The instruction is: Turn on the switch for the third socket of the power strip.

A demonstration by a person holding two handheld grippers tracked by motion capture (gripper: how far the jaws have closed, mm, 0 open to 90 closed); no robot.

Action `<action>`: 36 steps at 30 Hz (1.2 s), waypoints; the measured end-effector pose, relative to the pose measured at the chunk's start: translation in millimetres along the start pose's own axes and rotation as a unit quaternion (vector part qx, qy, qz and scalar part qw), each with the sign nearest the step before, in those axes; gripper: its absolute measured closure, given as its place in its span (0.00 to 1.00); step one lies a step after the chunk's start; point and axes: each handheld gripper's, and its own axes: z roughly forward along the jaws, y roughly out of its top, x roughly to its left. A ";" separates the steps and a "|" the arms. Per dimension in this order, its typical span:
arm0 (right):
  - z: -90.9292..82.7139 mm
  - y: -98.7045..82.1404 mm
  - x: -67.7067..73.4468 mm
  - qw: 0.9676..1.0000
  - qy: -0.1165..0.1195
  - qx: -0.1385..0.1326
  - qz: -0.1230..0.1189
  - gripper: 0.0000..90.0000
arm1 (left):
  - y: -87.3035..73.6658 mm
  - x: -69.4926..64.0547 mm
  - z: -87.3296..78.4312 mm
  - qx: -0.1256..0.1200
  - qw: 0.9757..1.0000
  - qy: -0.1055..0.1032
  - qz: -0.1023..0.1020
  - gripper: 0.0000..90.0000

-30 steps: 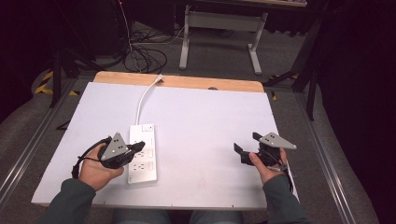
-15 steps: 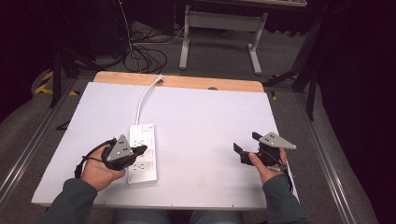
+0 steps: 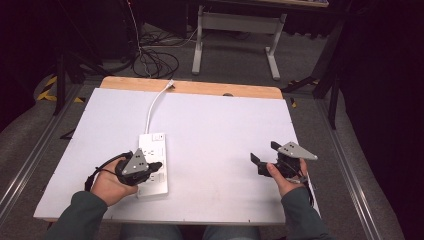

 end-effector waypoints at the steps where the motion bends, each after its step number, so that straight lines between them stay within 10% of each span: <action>1: -0.1 0.1 -0.1 1.000 0.000 0.000 0.000 0.13 | 0.2 -0.1 0.9 0.002 1.000 -0.001 0.002 1.00; 36: -0.4 0.0 -0.3 1.000 -0.001 -0.001 0.002 0.12 | -0.7 -3.7 9.3 0.029 0.999 -0.024 0.021 1.00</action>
